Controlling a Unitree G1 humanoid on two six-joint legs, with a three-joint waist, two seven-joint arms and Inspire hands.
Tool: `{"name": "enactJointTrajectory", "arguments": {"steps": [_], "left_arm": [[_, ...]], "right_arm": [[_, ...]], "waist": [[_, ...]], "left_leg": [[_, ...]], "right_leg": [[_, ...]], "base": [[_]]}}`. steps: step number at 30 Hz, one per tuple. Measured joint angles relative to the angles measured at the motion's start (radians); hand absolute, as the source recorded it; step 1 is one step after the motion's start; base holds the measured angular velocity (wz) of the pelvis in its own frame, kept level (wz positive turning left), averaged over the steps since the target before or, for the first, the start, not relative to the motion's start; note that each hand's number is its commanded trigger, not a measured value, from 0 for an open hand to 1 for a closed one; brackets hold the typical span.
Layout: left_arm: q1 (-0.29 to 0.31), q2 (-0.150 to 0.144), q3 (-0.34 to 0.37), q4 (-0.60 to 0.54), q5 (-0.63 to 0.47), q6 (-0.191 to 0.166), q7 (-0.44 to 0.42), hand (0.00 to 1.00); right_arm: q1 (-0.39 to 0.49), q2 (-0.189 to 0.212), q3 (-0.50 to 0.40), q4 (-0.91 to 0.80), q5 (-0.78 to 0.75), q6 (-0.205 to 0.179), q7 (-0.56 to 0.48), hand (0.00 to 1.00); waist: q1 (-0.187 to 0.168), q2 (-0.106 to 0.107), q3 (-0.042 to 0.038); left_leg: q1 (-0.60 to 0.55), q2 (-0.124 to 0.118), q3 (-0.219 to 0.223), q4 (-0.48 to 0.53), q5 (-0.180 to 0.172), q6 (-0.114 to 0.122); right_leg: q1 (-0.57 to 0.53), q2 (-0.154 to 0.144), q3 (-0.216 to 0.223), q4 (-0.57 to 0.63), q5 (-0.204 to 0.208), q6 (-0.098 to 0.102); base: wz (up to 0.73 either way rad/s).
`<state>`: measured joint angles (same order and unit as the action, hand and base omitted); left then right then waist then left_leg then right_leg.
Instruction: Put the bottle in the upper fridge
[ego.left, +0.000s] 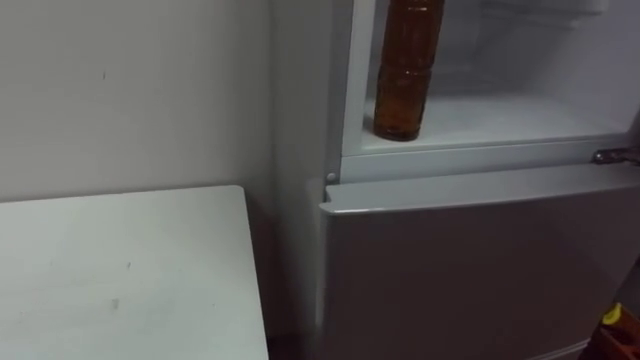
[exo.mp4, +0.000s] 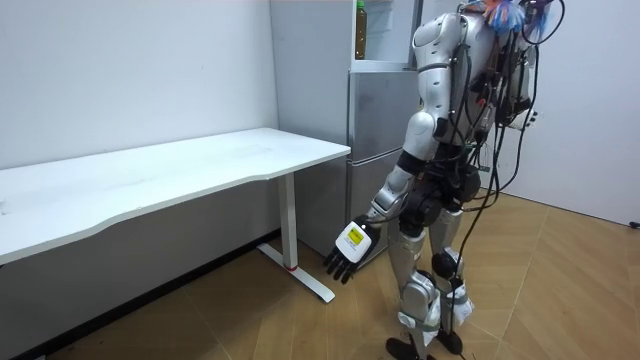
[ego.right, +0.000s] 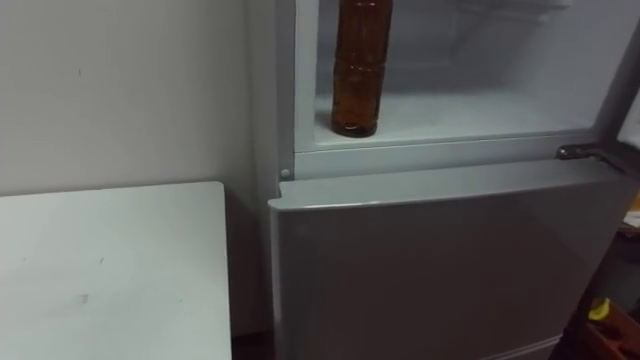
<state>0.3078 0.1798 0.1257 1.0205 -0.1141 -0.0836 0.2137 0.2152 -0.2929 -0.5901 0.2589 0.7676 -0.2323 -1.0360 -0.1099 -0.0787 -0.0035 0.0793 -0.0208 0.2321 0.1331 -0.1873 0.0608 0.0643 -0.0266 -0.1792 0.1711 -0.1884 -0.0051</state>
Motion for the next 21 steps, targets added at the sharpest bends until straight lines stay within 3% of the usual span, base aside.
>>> {"name": "enactJointTrajectory", "arguments": {"steps": [8, 10, 13, 21], "left_arm": [[0.003, 0.0, 0.042, 0.001, 0.0, 0.009, 0.002, 0.0], [0.009, 0.0, 0.043, 0.002, 0.0, 0.01, 0.002, 0.0], [0.018, 0.001, 0.049, 0.015, 0.0, 0.012, 0.02, 0.0], [0.014, -0.003, 0.09, 0.027, 0.031, 0.019, 0.032, 0.0]], "right_arm": [[-0.003, -0.036, -0.058, -0.156, -0.145, 0.001, -0.064, 0.0], [-0.009, -0.074, -0.074, -0.185, -0.185, 0.0, -0.079, 0.0], [-0.023, -0.098, -0.102, -0.215, -0.188, 0.004, -0.101, 0.0], [-0.04, -0.097, -0.108, -0.245, -0.184, 0.041, -0.151, 0.0]], "waist": [[-0.006, -0.003, -0.0005], [-0.01, -0.007, -0.0016], [-0.026, -0.019, -0.0011], [-0.035, -0.02, -0.0004]], "left_leg": [[-0.002, 0.0, 0.0, -0.002, 0.0, 0.0], [-0.005, 0.0, 0.0, -0.002, 0.0, 0.0], [-0.006, 0.0, 0.0, -0.002, 0.0, 0.0], [-0.006, -0.001, 0.0, -0.001, 0.0, 0.0]], "right_leg": [[-0.006, 0.0, -0.001, 0.003, 0.0, 0.001], [-0.009, 0.0, -0.001, 0.003, 0.0, 0.001], [-0.009, -0.001, -0.008, 0.002, -0.001, 0.001], [-0.012, -0.002, -0.012, 0.018, -0.005, 0.001]], "base": [[0.0], [0.0], [0.01], [0.0]]}}
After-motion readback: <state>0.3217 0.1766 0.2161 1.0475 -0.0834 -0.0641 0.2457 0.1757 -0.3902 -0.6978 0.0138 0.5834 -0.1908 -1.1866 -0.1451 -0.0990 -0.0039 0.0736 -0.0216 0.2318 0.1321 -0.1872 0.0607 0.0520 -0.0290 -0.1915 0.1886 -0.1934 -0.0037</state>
